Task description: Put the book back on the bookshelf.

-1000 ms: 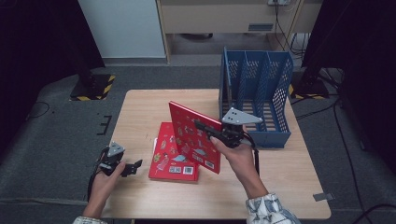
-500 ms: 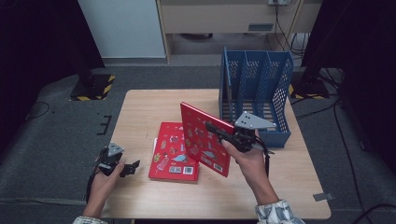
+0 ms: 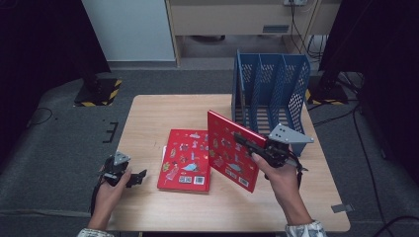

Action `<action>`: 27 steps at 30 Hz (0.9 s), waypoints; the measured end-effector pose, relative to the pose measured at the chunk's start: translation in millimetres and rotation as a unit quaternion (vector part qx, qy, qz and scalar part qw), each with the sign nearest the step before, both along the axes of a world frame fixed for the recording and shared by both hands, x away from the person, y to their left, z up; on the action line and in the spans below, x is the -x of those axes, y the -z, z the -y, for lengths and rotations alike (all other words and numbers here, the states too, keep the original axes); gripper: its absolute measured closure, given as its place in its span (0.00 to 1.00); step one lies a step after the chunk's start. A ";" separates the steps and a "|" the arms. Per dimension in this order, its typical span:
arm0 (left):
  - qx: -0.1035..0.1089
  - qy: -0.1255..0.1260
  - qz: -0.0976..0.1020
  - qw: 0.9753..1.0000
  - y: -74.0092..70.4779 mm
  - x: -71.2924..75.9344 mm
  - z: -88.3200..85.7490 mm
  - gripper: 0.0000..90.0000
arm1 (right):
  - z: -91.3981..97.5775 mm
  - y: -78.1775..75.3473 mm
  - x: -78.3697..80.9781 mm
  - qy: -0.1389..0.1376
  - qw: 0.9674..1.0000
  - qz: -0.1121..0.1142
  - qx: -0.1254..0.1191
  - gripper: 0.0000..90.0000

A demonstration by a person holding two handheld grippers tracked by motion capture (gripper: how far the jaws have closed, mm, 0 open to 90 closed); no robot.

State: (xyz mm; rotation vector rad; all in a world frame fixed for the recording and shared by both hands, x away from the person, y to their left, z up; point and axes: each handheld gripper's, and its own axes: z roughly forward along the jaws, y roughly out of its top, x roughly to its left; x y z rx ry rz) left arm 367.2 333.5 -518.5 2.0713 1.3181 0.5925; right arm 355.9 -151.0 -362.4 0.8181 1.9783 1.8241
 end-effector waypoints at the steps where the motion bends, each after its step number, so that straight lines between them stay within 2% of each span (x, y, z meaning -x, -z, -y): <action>1: 0.001 -0.001 0.000 1.000 0.0 -0.1 -0.6 0.06 | 1.9 -0.3 1.3 0.001 1.000 0.000 0.000 0.88; 14: 0.000 -0.002 -0.001 1.000 0.0 -0.1 -1.0 0.06 | 28.5 -0.3 14.7 0.018 1.000 -0.006 -0.001 0.89; 27: 0.000 -0.003 -0.002 1.000 0.2 0.3 -1.3 0.06 | 58.8 -7.2 25.5 0.043 0.999 -0.004 -0.006 0.89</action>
